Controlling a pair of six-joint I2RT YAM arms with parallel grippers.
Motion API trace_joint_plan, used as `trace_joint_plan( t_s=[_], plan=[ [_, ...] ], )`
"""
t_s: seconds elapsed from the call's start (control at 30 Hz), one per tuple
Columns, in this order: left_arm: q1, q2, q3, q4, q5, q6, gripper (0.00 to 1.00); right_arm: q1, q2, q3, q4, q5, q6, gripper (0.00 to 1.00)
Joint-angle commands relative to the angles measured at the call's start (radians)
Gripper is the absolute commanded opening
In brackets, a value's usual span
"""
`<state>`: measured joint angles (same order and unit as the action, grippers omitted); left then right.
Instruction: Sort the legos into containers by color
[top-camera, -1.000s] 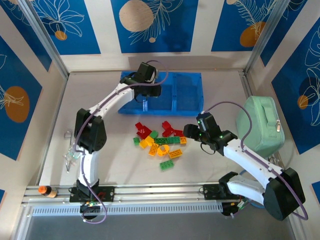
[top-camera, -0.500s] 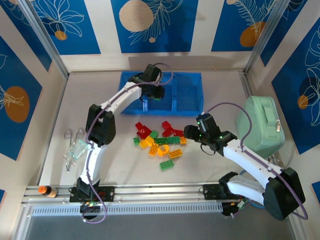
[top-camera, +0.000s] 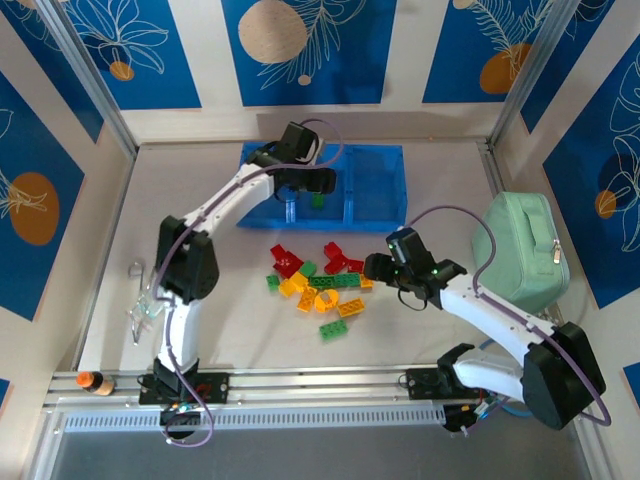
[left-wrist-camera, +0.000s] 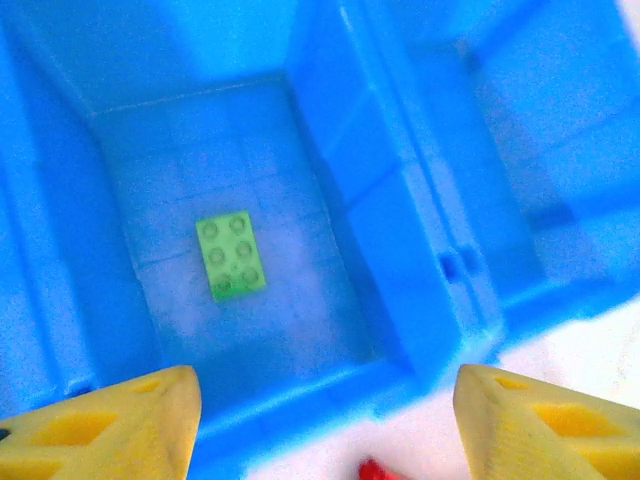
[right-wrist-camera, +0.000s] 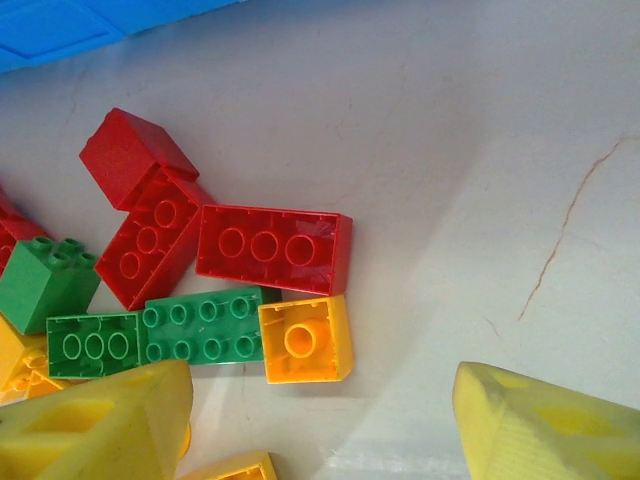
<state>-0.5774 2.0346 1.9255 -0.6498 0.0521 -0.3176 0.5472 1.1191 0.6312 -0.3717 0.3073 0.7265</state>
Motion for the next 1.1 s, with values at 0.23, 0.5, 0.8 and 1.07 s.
trace_joint_plan(
  t_s=[0.23, 0.5, 0.8, 1.07],
  plan=[
    [-0.009, -0.428, -0.499, 0.199, -0.056, -0.062, 0.69, 0.082, 0.113, 0.137, -0.049, 0.023, -0.063, 0.70],
    [-0.007, -0.682, -0.922, 0.314, -0.122, -0.087, 0.69, 0.148, 0.318, 0.347, -0.147, 0.043, -0.173, 0.75],
    [-0.007, -0.982, -1.324, 0.440, -0.079, -0.221, 0.69, 0.165, 0.655, 0.676, -0.328, 0.083, -0.302, 0.79],
    [-0.007, -1.078, -1.429, 0.423, -0.069, -0.255, 0.69, 0.157, 0.826, 0.832, -0.398, 0.042, -0.348, 0.72]
  ],
)
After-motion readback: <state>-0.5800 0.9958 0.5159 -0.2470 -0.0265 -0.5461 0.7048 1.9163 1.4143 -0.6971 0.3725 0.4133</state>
